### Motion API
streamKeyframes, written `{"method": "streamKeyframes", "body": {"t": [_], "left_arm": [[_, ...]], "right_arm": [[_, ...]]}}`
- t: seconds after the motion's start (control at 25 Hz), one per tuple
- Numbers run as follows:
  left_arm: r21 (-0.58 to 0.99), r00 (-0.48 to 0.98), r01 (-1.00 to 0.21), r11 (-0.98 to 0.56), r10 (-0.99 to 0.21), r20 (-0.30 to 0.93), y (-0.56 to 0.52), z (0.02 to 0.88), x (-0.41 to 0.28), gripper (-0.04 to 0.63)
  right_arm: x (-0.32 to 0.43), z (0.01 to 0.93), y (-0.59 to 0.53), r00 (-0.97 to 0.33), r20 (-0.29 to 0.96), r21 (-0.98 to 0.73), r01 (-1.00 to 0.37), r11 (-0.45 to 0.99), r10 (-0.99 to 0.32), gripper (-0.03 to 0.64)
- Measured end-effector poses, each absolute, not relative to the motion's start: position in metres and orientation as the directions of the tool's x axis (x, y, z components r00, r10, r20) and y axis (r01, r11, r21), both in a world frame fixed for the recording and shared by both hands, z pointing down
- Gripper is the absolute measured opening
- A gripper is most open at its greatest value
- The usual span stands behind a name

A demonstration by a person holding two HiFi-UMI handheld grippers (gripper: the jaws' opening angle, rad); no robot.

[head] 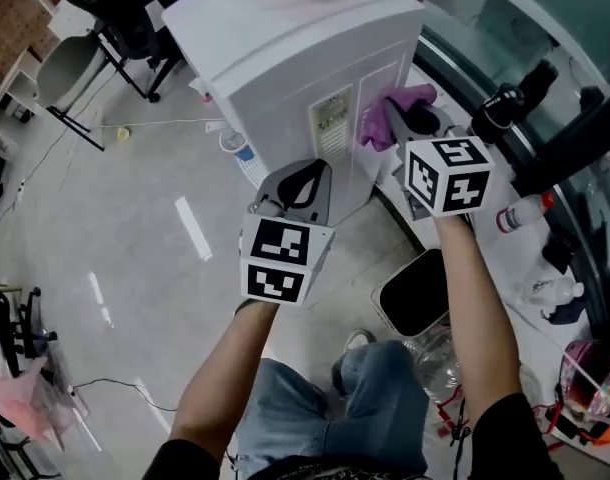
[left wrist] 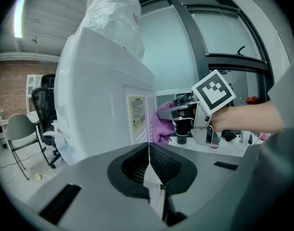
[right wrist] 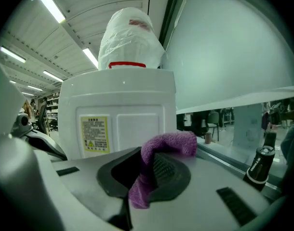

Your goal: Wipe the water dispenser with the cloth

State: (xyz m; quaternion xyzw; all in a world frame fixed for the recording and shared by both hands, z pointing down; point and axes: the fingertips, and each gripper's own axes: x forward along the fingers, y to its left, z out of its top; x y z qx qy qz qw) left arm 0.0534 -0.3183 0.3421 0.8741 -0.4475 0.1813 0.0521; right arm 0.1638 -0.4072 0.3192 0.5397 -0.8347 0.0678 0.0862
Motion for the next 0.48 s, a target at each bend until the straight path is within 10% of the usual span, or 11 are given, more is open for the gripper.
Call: {"method": "streamKeyframes", "body": {"t": [0.48], "left_arm": [[-0.101,0.551,-0.794,-0.599,-0.780,0.296,-0.323,0.444,0.056,0.028]], "right_arm": [[0.157,0.446,-0.405,-0.396,0.215,-0.008,-0.915,0.403,-0.893,0.041]]}}
